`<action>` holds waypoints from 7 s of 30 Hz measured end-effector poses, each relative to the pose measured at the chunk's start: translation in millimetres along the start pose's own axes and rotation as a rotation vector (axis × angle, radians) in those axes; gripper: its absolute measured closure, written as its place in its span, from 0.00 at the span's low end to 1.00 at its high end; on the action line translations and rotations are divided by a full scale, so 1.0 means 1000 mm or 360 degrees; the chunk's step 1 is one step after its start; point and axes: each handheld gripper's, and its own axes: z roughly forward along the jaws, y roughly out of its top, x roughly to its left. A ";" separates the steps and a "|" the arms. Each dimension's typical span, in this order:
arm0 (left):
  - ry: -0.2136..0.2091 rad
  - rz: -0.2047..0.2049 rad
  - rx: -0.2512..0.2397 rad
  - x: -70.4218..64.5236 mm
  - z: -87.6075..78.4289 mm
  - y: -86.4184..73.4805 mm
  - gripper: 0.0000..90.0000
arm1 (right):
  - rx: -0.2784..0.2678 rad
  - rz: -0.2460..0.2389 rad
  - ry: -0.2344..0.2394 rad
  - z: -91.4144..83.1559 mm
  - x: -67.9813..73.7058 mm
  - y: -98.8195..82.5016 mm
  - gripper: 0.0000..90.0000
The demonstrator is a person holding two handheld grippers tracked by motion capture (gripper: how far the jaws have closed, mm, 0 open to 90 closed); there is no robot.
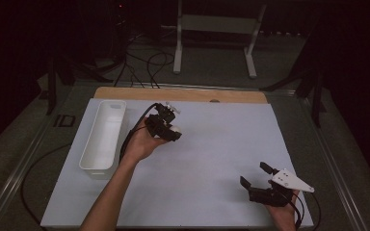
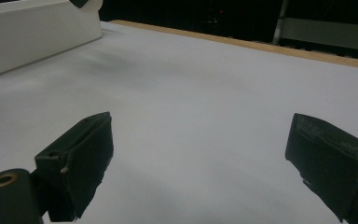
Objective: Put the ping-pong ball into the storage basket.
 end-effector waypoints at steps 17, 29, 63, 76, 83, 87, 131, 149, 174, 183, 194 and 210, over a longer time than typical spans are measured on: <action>0.0036 -0.0016 -0.0001 0.008 -0.009 -0.008 0.57 | -0.0002 0.0003 -0.0001 0.000 0.000 0.000 0.08; 0.0043 -0.0027 -0.0009 0.013 -0.014 -0.012 0.57 | -0.0002 0.0002 0.0001 0.001 0.000 0.000 0.08; 0.0062 -0.0065 -0.0045 0.023 -0.027 -0.019 0.57 | -0.0002 0.0006 0.0003 0.001 0.001 0.000 0.08; 0.0079 -0.0062 -0.0059 0.025 -0.031 -0.022 0.57 | -0.0005 0.0008 0.0003 0.000 0.001 0.000 0.08; 0.0086 -0.0061 -0.0059 0.026 -0.033 -0.023 0.57 | -0.0006 0.0010 0.0003 0.000 0.001 0.000 0.08; 0.0089 -0.0064 -0.0062 0.028 -0.035 -0.024 0.57 | -0.0005 0.0007 0.0005 0.000 0.001 0.000 0.08; 0.0119 -0.0106 -0.0072 0.040 -0.050 -0.035 0.57 | -0.0005 0.0002 0.0013 0.001 0.002 0.000 0.08; 0.0140 -0.0114 -0.0056 0.044 -0.055 -0.040 0.57 | -0.0013 0.0007 0.0006 -0.001 0.002 0.000 0.08; 0.0194 -0.0142 -0.0027 0.054 -0.068 -0.053 0.57 | -0.0017 0.0015 0.0002 0.000 0.001 -0.001 0.08; 0.0230 -0.0146 -0.0008 0.058 -0.070 -0.061 0.57 | -0.0021 0.0021 -0.0006 -0.001 -0.001 0.000 0.08; 0.0283 -0.0165 0.0005 0.063 -0.074 -0.073 0.57 | -0.0022 0.0020 -0.0006 0.000 0.000 0.000 0.08; 0.0311 -0.0186 0.0010 0.068 -0.078 -0.086 0.57 | -0.0021 0.0020 -0.0005 0.000 0.000 0.000 0.08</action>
